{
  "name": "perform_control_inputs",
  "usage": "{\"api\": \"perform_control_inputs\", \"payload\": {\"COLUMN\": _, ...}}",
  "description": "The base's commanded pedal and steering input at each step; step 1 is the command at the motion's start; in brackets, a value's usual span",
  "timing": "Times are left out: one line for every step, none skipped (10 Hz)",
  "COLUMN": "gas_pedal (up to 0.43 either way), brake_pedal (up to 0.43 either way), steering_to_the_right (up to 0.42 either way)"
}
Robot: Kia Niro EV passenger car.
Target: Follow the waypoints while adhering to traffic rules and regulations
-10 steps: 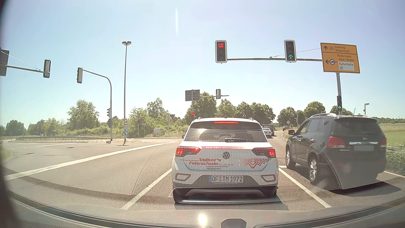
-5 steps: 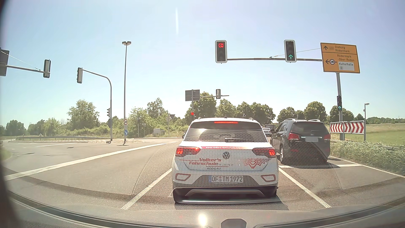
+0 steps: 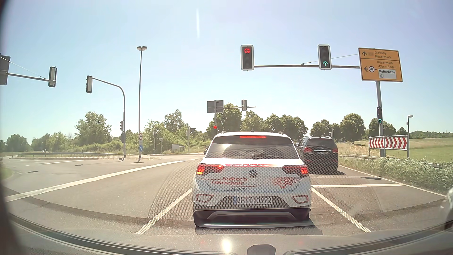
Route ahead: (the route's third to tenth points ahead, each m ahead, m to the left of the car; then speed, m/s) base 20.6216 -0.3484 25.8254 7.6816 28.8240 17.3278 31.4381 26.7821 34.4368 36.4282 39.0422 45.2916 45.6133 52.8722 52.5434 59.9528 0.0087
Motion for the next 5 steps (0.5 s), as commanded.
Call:
{"api": "perform_control_inputs", "payload": {"gas_pedal": 0.000, "brake_pedal": 0.329, "steering_to_the_right": 0.028}}
{"api": "perform_control_inputs", "payload": {"gas_pedal": 0.000, "brake_pedal": 0.329, "steering_to_the_right": 0.029}}
{"api": "perform_control_inputs", "payload": {"gas_pedal": 0.000, "brake_pedal": 0.329, "steering_to_the_right": 0.028}}
{"api": "perform_control_inputs", "payload": {"gas_pedal": 0.000, "brake_pedal": 0.329, "steering_to_the_right": 0.028}}
{"api": "perform_control_inputs", "payload": {"gas_pedal": 0.000, "brake_pedal": 0.335, "steering_to_the_right": 0.029}}
